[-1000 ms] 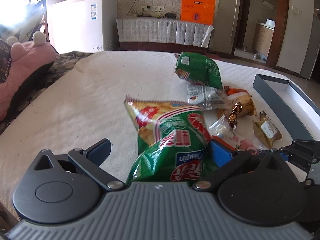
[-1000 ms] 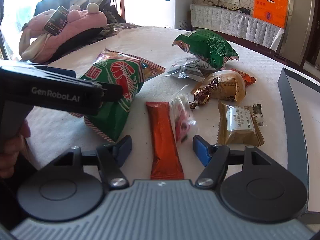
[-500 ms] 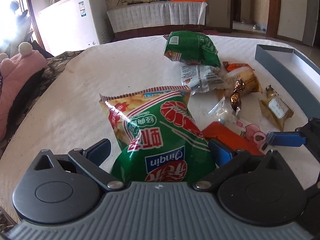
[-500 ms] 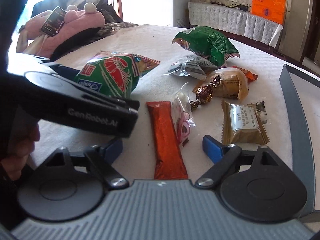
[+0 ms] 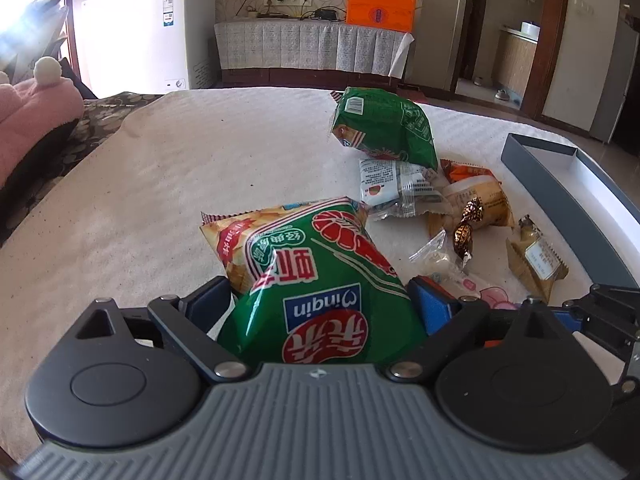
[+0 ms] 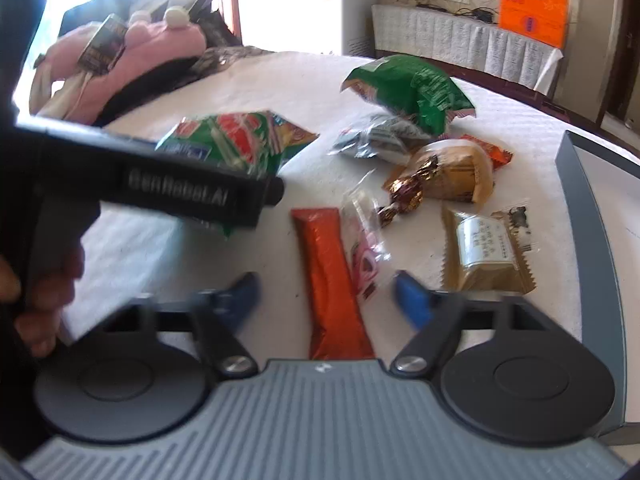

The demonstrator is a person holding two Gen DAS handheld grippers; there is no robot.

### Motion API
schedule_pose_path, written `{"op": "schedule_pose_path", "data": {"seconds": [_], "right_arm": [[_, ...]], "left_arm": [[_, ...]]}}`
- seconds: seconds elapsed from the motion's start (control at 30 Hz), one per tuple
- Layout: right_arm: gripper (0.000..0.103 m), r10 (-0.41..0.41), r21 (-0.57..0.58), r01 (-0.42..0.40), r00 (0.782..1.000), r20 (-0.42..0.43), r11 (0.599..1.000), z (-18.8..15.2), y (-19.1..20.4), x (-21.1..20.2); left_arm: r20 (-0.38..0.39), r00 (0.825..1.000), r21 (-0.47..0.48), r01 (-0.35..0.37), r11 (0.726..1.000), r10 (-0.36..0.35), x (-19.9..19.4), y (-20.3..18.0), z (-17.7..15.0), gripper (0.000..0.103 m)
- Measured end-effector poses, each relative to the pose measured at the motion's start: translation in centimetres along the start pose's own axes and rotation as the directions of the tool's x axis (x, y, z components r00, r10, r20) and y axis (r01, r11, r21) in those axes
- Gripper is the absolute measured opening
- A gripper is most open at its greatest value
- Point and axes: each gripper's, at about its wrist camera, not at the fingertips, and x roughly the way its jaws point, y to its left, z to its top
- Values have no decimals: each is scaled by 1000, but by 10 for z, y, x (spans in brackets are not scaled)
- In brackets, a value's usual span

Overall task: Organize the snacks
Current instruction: 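Grasp the green Qinqin chip bag with the left gripper while the right gripper approaches the orange-red candy bar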

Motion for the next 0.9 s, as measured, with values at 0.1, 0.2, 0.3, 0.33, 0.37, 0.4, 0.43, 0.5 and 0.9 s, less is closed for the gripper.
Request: {"op": "schedule_pose_path", "data": {"seconds": [0.1, 0.2, 0.3, 0.33, 0.37, 0.4, 0.43, 0.5, 0.9], "right_arm": [[67, -5, -27, 5, 1000, -5, 1000, -4, 3, -5], [65, -48, -93, 49, 999, 7, 995, -11, 11, -20], [60, -37, -212, 51, 997, 69, 976, -12, 25, -27], [54, -28, -216, 39, 998, 56, 976, -10, 26, -21], [50, -30, -228, 37, 999, 33, 973, -8, 28, -14], [49, -38, -237, 46, 999, 37, 971, -6, 29, -10], [43, -40, -226, 49, 998, 43, 973, -2, 28, -9], [39, -34, -179, 43, 998, 52, 983, 2, 22, -10], [37, -65, -233, 73, 997, 41, 970, -2, 30, -11]], "left_arm": [[-10, 1000, -4, -9, 1000, 9, 3, 4, 0, 96], [-35, 999, -41, -23, 999, 21, 6, 11, 0, 96], [-27, 999, -50, -25, 998, 24, 6, 12, 1, 96], [-26, 999, -43, -30, 999, 29, 6, 11, 1, 96], [-25, 999, -38, -32, 999, 31, 6, 10, 1, 96], [-25, 999, -33, -32, 999, 31, 6, 10, 0, 96], [-26, 999, -30, -32, 999, 31, 6, 10, 0, 96], [-27, 999, -32, -29, 999, 28, 6, 12, 0, 96], [-45, 999, -45, -31, 999, 29, 9, 15, -1, 96]]}}
